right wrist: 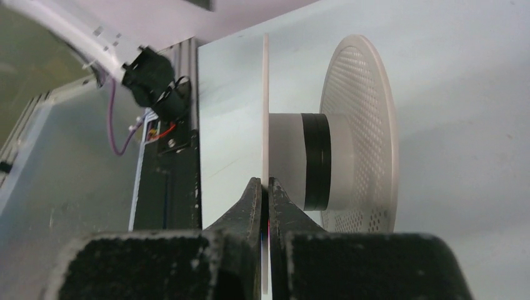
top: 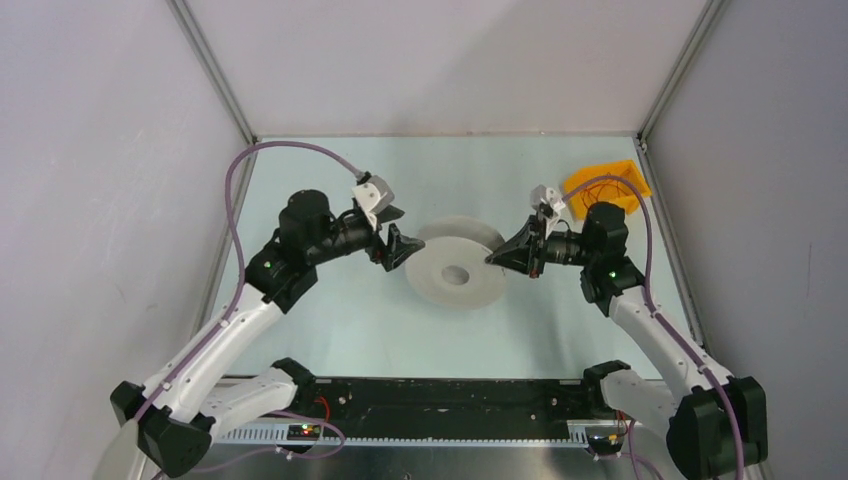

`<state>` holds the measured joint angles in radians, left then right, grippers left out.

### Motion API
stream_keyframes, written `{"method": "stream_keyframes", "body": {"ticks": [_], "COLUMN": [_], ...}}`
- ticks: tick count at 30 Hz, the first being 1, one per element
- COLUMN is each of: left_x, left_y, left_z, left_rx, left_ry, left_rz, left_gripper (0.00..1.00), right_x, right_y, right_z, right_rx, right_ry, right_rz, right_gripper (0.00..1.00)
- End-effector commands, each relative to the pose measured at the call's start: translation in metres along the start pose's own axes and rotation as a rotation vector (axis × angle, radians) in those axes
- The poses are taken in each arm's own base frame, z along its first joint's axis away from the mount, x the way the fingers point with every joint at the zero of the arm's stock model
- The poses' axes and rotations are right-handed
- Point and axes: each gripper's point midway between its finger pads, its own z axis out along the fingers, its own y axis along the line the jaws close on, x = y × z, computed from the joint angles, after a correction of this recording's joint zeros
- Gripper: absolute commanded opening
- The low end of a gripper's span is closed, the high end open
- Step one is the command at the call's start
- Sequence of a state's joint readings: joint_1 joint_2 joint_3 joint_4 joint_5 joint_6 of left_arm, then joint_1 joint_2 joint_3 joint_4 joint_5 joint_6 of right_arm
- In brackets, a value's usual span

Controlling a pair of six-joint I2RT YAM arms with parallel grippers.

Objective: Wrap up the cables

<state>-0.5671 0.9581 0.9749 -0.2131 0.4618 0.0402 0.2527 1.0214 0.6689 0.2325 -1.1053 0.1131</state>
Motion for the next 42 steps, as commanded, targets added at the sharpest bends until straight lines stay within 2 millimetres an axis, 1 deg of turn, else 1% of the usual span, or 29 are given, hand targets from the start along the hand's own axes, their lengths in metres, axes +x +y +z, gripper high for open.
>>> {"method": "stream_keyframes", "body": {"ticks": [1, 2, 3, 4, 6, 7, 9, 11, 18, 22, 27, 28, 32, 34, 35, 36, 37, 38, 39, 40, 41, 42], "left_x": [0.005, 0.007, 0.004, 0.004, 0.001, 0.002, 0.004, 0.01, 0.039, 0.057, 0.07, 0.077, 0.093, 0.096, 0.093, 0.093, 0.089, 0.088, 0.085, 0.083, 0.079, 0.077], "left_y": [0.007, 0.005, 0.009, 0.007, 0.0, -0.008, -0.015, -0.018, -0.029, -0.024, -0.03, -0.03, -0.032, -0.037, -0.04, -0.042, -0.045, -0.047, -0.05, -0.051, -0.051, -0.051], "left_z": [-0.002, -0.001, -0.004, -0.004, -0.005, -0.005, -0.005, -0.003, 0.006, 0.016, 0.024, 0.026, 0.031, 0.032, 0.033, 0.034, 0.033, 0.033, 0.032, 0.032, 0.031, 0.031], "left_rx": [0.034, 0.062, 0.064, 0.097, 0.15, 0.194, 0.245, 0.265, 0.321, 0.318, 0.38, 0.388, 0.408, 0.437, 0.453, 0.461, 0.48, 0.492, 0.511, 0.518, 0.521, 0.516], "left_ry": [0.06, 0.068, 0.07, 0.071, 0.066, 0.062, 0.062, 0.072, 0.133, 0.179, 0.21, 0.225, 0.261, 0.267, 0.262, 0.265, 0.256, 0.254, 0.244, 0.239, 0.231, 0.228], "left_rz": [0.165, 0.143, 0.124, 0.1, 0.096, 0.096, 0.09, 0.078, 0.062, 0.063, 0.023, 0.011, -0.006, -0.017, -0.024, -0.039, -0.043, -0.05, -0.052, -0.052, -0.045, -0.045], "left_gripper": [0.8, 0.79, 0.78, 0.76, 0.74, 0.74, 0.74, 0.73, 0.7, 0.68, 0.65, 0.65, 0.58, 0.49, 0.47, 0.41, 0.38, 0.31, 0.27, 0.17, 0.11, 0.03], "right_x": [-0.002, 0.004, 0.011, 0.013, 0.016, 0.016, 0.017, 0.016, 0.017, 0.02, 0.022, 0.022, 0.023, 0.025, 0.026, 0.026, 0.025, 0.025, 0.024, 0.023, 0.022, 0.02], "right_y": [0.039, 0.043, 0.047, 0.049, 0.053, 0.053, 0.054, 0.057, 0.066, 0.073, 0.073, 0.073, 0.075, 0.075, 0.074, 0.073, 0.073, 0.073, 0.074, 0.075, 0.075, 0.074], "right_z": [-0.001, -0.001, 0.001, 0.001, 0.003, 0.004, 0.005, 0.005, 0.007, 0.008, 0.01, 0.01, 0.011, 0.012, 0.012, 0.013, 0.013, 0.013, 0.013, 0.012, 0.012, 0.012], "right_rx": [-0.166, -0.182, -0.203, -0.21, -0.218, -0.216, -0.215, -0.216, -0.238, -0.262, -0.248, -0.243, -0.246, -0.244, -0.239, -0.235, -0.229, -0.228, -0.229, -0.23, -0.225, -0.218], "right_ry": [-0.009, -0.013, -0.012, -0.017, -0.02, -0.021, -0.022, -0.023, -0.025, -0.022, -0.013, -0.015, -0.012, -0.003, -0.002, -0.002, -0.002, -0.004, -0.004, -0.009, -0.01, -0.014], "right_rz": [-0.223, -0.248, -0.276, -0.299, -0.335, -0.348, -0.365, -0.387, -0.432, -0.451, -0.46, -0.464, -0.465, -0.46, -0.459, -0.458, -0.452, -0.453, -0.451, -0.455, -0.454, -0.458], "right_gripper": [0.0, 0.0, 0.0, 0.0, 0.0, 0.0, 0.0, 0.0, 0.0, 0.0, 0.0, 0.0, 0.0, 0.0, 0.0, 0.0, 0.0, 0.0, 0.0, 0.0, 0.0, 0.0]}}
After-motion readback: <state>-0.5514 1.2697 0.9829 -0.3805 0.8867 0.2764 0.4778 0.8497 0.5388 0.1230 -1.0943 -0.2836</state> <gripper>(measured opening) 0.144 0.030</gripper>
